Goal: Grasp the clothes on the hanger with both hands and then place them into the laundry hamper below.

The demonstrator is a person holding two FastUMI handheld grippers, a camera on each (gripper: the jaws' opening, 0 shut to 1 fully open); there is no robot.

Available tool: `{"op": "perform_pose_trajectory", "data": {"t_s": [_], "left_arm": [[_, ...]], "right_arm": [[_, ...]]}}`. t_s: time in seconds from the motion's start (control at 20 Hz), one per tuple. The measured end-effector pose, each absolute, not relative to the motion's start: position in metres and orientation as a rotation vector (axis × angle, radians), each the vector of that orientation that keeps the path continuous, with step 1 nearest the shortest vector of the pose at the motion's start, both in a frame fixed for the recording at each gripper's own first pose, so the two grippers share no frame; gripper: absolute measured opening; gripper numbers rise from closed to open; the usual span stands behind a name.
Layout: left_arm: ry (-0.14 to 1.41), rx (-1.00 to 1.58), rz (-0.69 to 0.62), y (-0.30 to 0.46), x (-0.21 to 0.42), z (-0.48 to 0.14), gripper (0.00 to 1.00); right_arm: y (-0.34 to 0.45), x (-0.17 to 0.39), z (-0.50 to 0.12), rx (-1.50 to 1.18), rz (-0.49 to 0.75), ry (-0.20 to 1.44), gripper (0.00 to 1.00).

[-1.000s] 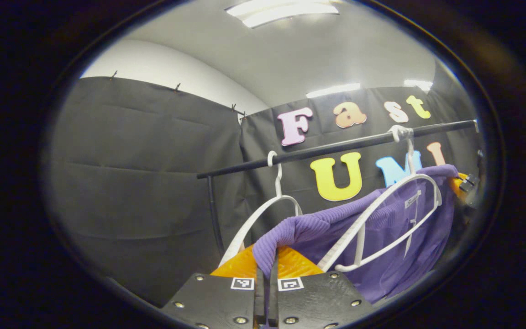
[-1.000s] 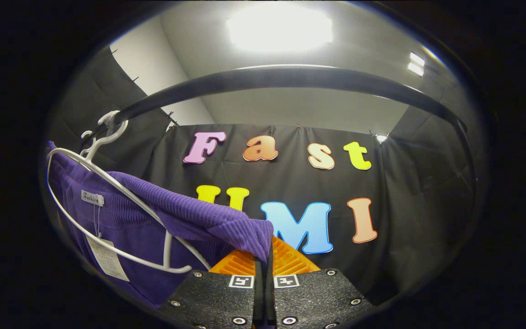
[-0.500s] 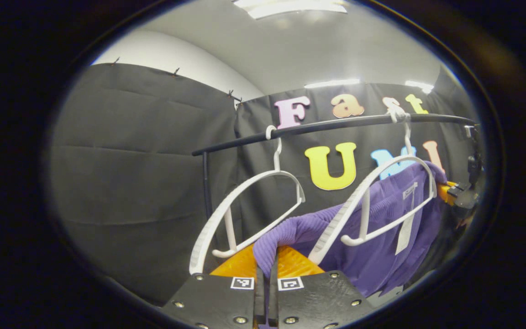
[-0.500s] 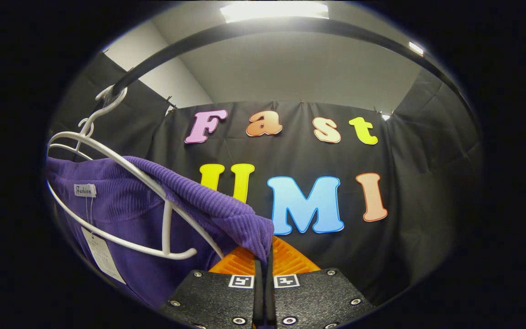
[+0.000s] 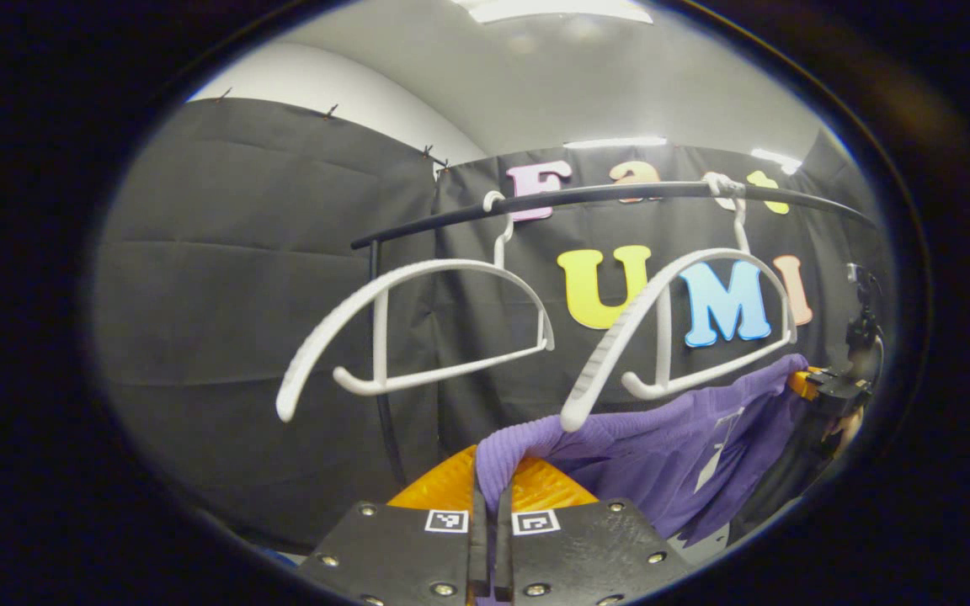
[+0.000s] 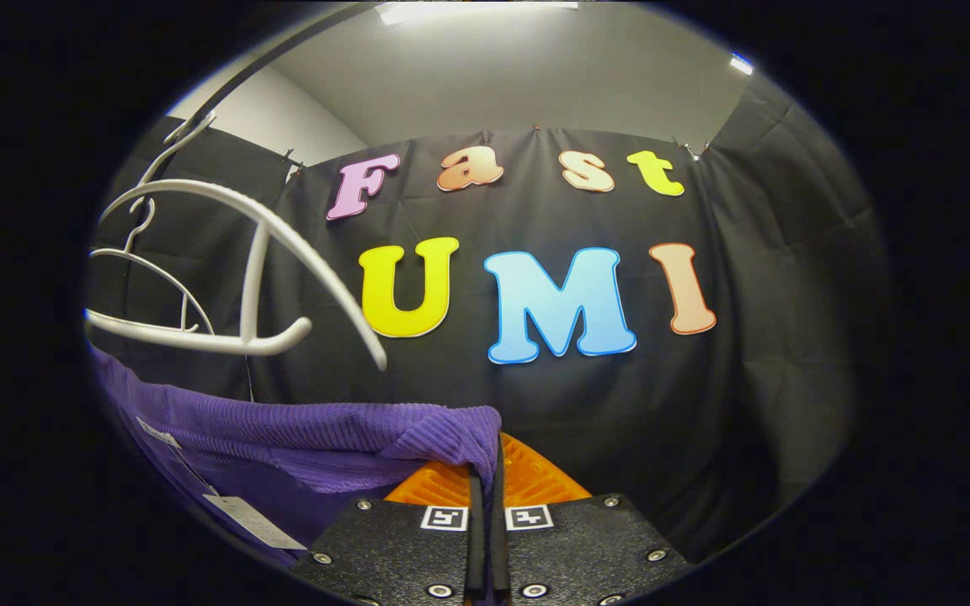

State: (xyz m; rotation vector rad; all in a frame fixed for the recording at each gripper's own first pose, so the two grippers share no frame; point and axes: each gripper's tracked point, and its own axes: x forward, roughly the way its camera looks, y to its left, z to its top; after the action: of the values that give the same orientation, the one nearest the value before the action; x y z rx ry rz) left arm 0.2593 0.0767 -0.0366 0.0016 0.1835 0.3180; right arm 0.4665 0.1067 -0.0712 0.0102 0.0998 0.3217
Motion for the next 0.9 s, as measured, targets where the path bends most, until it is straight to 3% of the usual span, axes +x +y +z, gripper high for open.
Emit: {"op": "perform_pose_trajectory", "data": {"t_s": [0.15,0.2,0.35,0.4,0.45,0.6,0.9], "left_arm": [[0.205,0.001,0.322,0.075,0.236,-0.047,0.08],[0.207,0.001,0.321,0.071,0.232,-0.050,0.04],[0.205,0.004,0.315,0.066,0.222,-0.057,0.04],[0.206,0.004,0.309,0.062,0.219,-0.058,0.08],[0.206,0.005,0.303,0.059,0.214,-0.060,0.04],[0.193,-0.008,0.276,0.052,0.192,-0.053,0.09],[0.146,-0.040,0.189,0.030,0.155,-0.023,0.08]], "right_arm": [[0.101,0.458,-0.082,0.008,0.329,0.130,0.02],[0.098,0.450,-0.084,0.001,0.330,0.132,0.02],[0.091,0.421,-0.087,-0.006,0.340,0.136,0.02],[0.089,0.412,-0.086,-0.006,0.344,0.137,0.02],[0.087,0.403,-0.086,-0.005,0.347,0.139,0.02],[0.080,0.376,-0.081,0.006,0.350,0.150,0.02],[0.074,0.308,-0.051,0.046,0.355,0.134,0.02]]}}
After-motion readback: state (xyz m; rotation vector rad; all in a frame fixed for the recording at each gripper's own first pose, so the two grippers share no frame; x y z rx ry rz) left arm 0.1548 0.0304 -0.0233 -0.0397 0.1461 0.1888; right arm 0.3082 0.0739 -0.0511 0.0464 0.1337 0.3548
